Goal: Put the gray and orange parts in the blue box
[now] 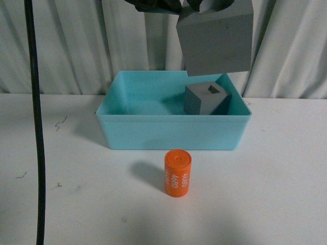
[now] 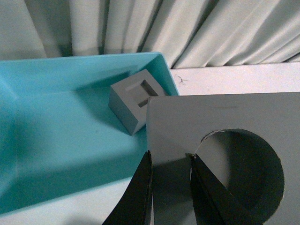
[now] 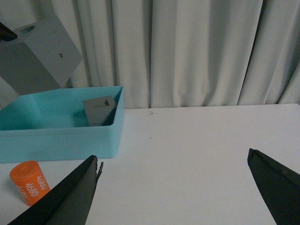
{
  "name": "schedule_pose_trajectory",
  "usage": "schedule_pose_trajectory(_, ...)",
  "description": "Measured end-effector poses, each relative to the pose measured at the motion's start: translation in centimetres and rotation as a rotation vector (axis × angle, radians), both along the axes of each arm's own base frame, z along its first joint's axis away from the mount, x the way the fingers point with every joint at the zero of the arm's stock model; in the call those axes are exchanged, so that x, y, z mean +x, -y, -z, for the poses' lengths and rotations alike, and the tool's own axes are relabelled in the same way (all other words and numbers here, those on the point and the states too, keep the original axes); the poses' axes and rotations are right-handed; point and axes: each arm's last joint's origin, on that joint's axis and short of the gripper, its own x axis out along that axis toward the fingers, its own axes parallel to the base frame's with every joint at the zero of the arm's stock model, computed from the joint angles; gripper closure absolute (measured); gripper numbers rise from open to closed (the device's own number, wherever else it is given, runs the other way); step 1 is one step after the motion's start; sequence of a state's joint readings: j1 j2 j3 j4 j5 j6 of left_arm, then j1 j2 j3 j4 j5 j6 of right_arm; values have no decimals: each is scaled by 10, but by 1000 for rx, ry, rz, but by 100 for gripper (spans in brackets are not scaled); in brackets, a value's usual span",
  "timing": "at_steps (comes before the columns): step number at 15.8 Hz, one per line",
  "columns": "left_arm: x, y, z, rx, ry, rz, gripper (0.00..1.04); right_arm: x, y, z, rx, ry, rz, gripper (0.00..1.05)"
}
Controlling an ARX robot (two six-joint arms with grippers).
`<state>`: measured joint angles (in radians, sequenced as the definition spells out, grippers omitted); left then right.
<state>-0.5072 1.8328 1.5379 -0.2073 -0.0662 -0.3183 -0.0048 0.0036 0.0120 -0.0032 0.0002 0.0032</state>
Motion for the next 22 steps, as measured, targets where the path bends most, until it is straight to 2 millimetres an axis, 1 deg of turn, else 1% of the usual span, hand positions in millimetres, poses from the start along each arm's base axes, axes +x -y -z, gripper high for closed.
schedule_pose_trajectory(1,19,-2,4,11,8,-47,87,0,0,0,0,0,0,6)
schedule_pose_trajectory(4,45,-13,17,42,-10,-126,87,0,0,0,0,0,0,6)
schedule_pose_trajectory(6,63,-18,32,72,-30,-169,87,0,0,0,0,0,0,6)
schedule_pose_trajectory(9,81,-14,44,94,-49,-176,87,0,0,0,0,0,0,6)
schedule_pose_trajectory(12,98,-8,48,94,-28,-184,87,0,0,0,0,0,0,6)
schedule_pose_trajectory(13,104,-10,52,107,-25,-190,87,0,0,0,0,0,0,6)
schedule_pose_trajectory(17,124,-25,77,143,-56,-233,87,0,0,0,0,0,0,6)
schedule_pose_trajectory(19,134,-36,90,166,-68,-251,87,0,0,0,0,0,0,6)
schedule_pose_trajectory(22,140,-47,92,169,-58,-271,87,0,0,0,0,0,0,6)
